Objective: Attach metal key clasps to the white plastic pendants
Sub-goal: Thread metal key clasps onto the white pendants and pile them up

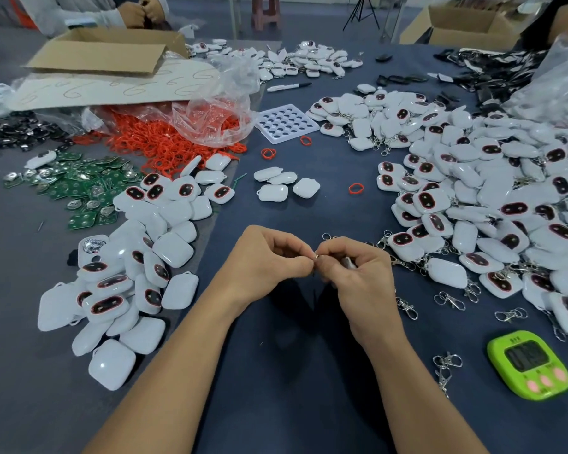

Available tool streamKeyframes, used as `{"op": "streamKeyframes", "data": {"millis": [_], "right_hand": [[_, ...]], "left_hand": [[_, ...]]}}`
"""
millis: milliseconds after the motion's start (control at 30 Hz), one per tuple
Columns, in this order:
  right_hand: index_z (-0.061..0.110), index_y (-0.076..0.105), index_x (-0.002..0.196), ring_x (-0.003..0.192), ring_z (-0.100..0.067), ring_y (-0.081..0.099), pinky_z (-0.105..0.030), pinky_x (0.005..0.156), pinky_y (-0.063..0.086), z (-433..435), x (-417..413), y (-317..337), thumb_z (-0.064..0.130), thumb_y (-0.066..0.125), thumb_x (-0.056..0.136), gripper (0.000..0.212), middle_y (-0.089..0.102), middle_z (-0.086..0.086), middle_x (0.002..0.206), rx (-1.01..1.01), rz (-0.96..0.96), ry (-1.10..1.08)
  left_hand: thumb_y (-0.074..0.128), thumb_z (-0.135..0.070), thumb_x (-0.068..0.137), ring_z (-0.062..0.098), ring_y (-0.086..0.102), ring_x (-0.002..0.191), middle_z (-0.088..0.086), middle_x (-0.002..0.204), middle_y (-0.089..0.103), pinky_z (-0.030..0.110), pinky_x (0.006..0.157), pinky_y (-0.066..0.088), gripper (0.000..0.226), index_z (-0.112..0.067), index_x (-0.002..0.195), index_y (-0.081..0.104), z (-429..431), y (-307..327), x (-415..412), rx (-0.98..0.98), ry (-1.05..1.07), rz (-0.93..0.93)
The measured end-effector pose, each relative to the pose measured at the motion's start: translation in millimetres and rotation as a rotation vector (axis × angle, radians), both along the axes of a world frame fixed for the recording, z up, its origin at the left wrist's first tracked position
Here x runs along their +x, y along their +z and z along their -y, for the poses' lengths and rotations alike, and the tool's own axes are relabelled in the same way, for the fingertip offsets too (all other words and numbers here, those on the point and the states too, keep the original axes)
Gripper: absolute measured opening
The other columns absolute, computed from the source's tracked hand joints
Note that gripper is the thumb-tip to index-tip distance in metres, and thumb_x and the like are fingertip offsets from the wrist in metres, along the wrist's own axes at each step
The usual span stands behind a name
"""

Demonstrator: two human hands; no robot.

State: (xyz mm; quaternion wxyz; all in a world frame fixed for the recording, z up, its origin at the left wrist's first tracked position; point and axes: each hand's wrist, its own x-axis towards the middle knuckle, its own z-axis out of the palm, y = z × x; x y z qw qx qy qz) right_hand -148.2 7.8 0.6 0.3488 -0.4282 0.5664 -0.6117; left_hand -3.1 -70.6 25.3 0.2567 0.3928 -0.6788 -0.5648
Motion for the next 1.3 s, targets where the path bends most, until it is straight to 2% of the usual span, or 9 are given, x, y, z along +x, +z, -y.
{"op": "streamKeyframes", "data": {"millis": [333, 433, 533, 633, 700, 833, 1000, 1133, 1300], "right_hand": [[0.02, 0.076, 0.073, 0.063, -0.004, 0.055, -0.017, 0.062, 0.042, -3, -2, 3, -0.003, 0.068, 0.079, 0.024, 0.066, 0.009, 0.066, 0.003, -0.045, 0.106], [0.021, 0.077, 0.077, 0.068, -0.005, 0.06, -0.019, 0.067, 0.046, -2, -1, 3, -0.004, 0.067, 0.079, 0.027, 0.07, 0.009, 0.071, 0.022, -0.099, 0.071], [0.024, 0.077, 0.098, 0.085, -0.01, 0.069, -0.018, 0.079, 0.051, -4, 2, 4, -0.008, 0.057, 0.074, 0.044, 0.075, 0.009, 0.088, 0.056, -0.282, 0.032], [0.034, 0.067, 0.122, 0.103, -0.005, 0.063, -0.007, 0.09, 0.043, -7, 9, 5, -0.011, 0.054, 0.072, 0.069, 0.068, 0.018, 0.108, 0.128, -0.482, 0.099], [0.037, 0.058, 0.135, 0.115, 0.001, 0.056, -0.005, 0.098, 0.038, -9, 13, 4, -0.01, 0.056, 0.075, 0.077, 0.061, 0.025, 0.119, 0.155, -0.57, 0.11], [0.03, 0.059, 0.137, 0.126, -0.007, 0.054, -0.023, 0.108, 0.042, -14, 19, -2, 0.0, 0.068, 0.083, 0.062, 0.054, 0.015, 0.144, 0.168, -0.663, -0.093], [0.022, 0.07, 0.098, 0.093, -0.014, 0.056, -0.025, 0.079, 0.04, -18, 19, -7, 0.018, 0.066, 0.096, 0.006, 0.065, 0.013, 0.094, 0.187, -0.733, -0.271], [0.033, 0.056, 0.1, 0.071, -0.013, 0.056, -0.021, 0.061, 0.038, -15, 16, -3, 0.031, 0.056, 0.103, 0.004, 0.06, 0.008, 0.07, 0.196, -0.521, -0.299], [0.034, 0.055, 0.095, 0.066, -0.01, 0.061, -0.018, 0.06, 0.044, -10, 8, -1, 0.034, 0.074, 0.092, 0.02, 0.066, 0.01, 0.075, 0.213, -0.344, -0.259]], "left_hand": [[0.07, -0.018, 0.063, 0.015, 0.062, 0.062, 0.009, 0.069, 0.074, 0.031, 0.064, 0.049, 0.011, -0.024, 0.068, 0.077, -1, 3, 3, -0.04, -0.032, 0.064], [0.068, -0.021, 0.061, 0.011, 0.057, 0.056, 0.002, 0.063, 0.071, 0.028, 0.058, 0.047, 0.01, -0.027, 0.065, 0.075, -2, 2, 1, -0.092, 0.023, 0.089], [0.068, -0.029, 0.06, 0.003, 0.061, 0.053, -0.011, 0.062, 0.071, 0.019, 0.054, 0.047, 0.01, -0.033, 0.066, 0.075, 0, 0, 1, -0.206, 0.254, 0.092], [0.065, -0.046, 0.063, 0.001, 0.061, 0.057, -0.024, 0.059, 0.065, 0.021, 0.053, 0.039, 0.008, -0.04, 0.066, 0.069, 7, -4, 5, -0.44, 0.539, 0.407], [0.063, -0.051, 0.07, 0.004, 0.056, 0.061, -0.021, 0.055, 0.059, 0.021, 0.054, 0.029, 0.01, -0.041, 0.068, 0.063, 10, -6, 5, -0.557, 0.543, 0.673], [0.063, -0.047, 0.079, 0.008, 0.057, 0.071, -0.019, 0.061, 0.057, 0.021, 0.054, 0.024, 0.006, -0.045, 0.075, 0.059, 8, -11, -1, -0.613, 0.407, 0.787], [0.068, -0.042, 0.077, 0.008, 0.06, 0.074, -0.019, 0.066, 0.063, 0.024, 0.065, 0.043, 0.003, -0.042, 0.076, 0.066, 8, -13, 0, -0.578, 0.235, 0.682], [0.072, -0.039, 0.076, 0.004, 0.058, 0.067, -0.019, 0.057, 0.058, 0.025, 0.064, 0.045, 0.017, -0.044, 0.066, 0.06, 10, -10, 3, -0.529, 0.106, 0.621], [0.074, -0.033, 0.076, 0.002, 0.054, 0.06, -0.025, 0.058, 0.058, 0.019, 0.056, 0.035, 0.006, -0.036, 0.081, 0.074, 7, -10, 6, -0.52, 0.008, 0.549]]}}
